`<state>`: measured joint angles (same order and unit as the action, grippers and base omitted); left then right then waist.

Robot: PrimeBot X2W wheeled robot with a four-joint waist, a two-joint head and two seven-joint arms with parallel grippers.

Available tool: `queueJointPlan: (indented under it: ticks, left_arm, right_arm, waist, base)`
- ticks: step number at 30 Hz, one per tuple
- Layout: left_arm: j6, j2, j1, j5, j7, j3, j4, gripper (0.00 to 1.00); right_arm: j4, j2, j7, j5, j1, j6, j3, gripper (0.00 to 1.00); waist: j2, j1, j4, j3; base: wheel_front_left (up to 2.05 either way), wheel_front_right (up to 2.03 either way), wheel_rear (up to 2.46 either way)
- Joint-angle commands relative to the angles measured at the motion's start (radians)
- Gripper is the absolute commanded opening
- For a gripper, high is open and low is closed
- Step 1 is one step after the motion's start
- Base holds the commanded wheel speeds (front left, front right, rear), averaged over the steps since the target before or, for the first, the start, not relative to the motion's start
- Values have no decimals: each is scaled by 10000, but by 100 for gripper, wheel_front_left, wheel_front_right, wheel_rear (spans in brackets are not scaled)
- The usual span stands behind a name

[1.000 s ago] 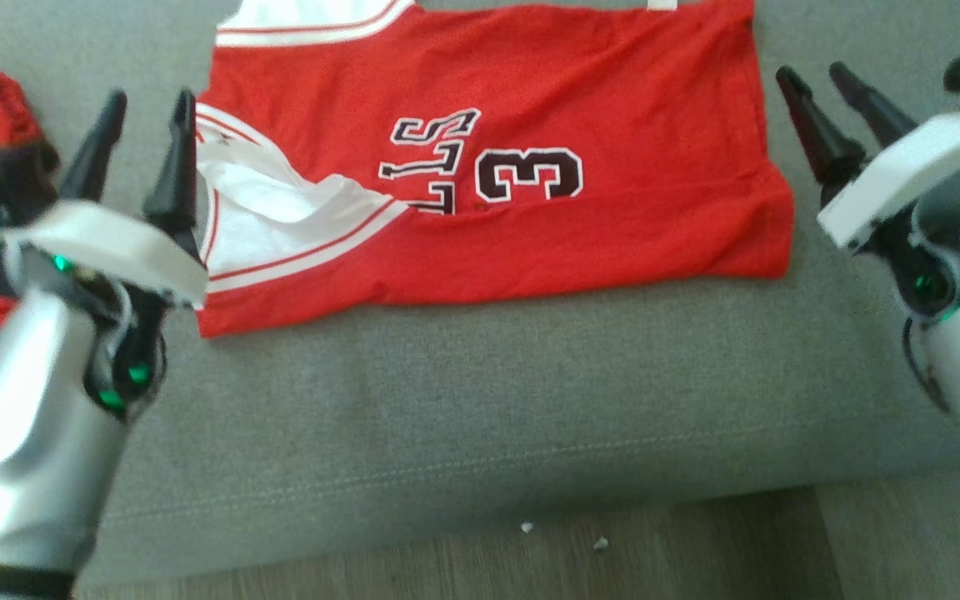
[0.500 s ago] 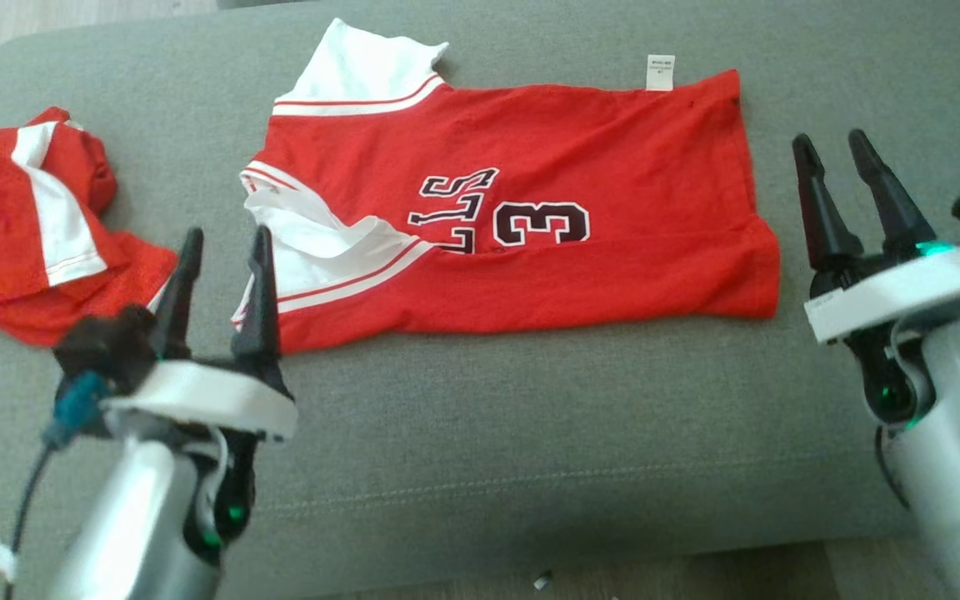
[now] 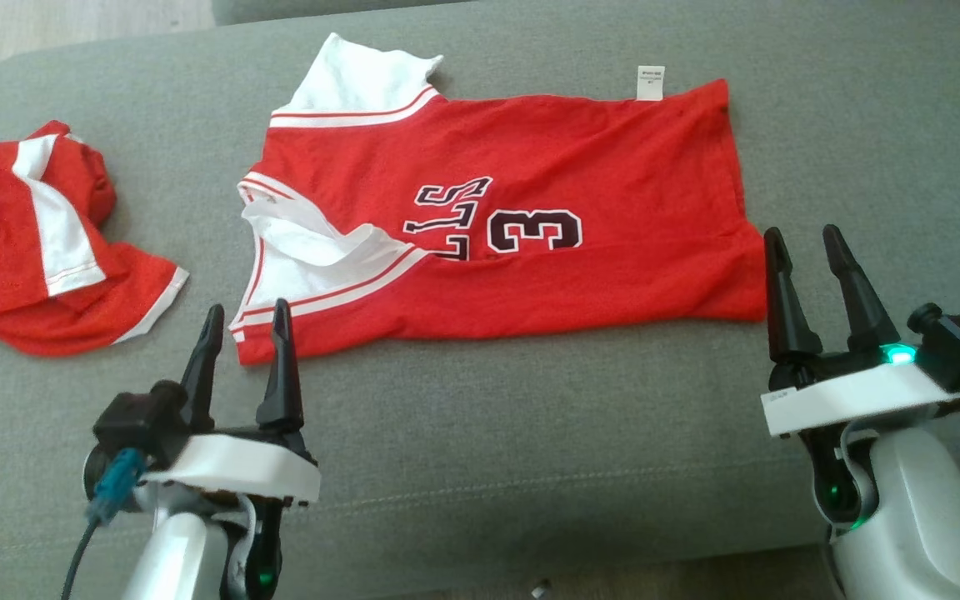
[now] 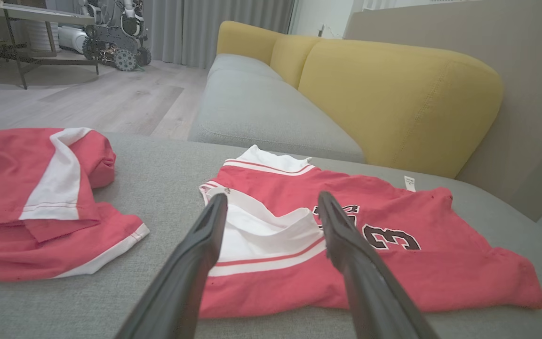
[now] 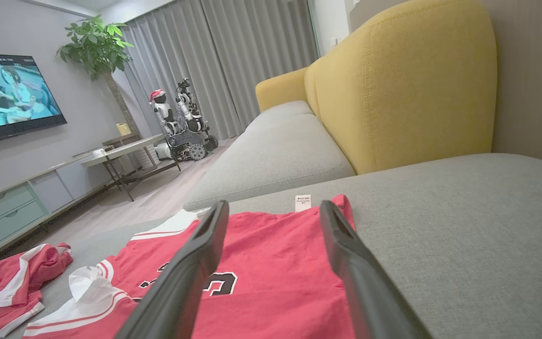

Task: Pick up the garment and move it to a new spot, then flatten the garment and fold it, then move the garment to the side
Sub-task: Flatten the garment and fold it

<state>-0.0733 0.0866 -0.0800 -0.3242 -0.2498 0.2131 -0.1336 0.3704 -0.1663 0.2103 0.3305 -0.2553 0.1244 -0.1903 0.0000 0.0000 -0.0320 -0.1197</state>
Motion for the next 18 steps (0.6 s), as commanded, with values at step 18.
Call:
queueJointPlan:
  ticks: [18]
  left_arm:
    - [-753, 325, -2082, 782, 346, -1122, -4079, 100]
  right_arm:
    - [-1609, 480, -636, -533, 3, 63, -143, 100]
  waist:
    - [0, 0, -812, -711]
  base:
    - [0, 0, 0]
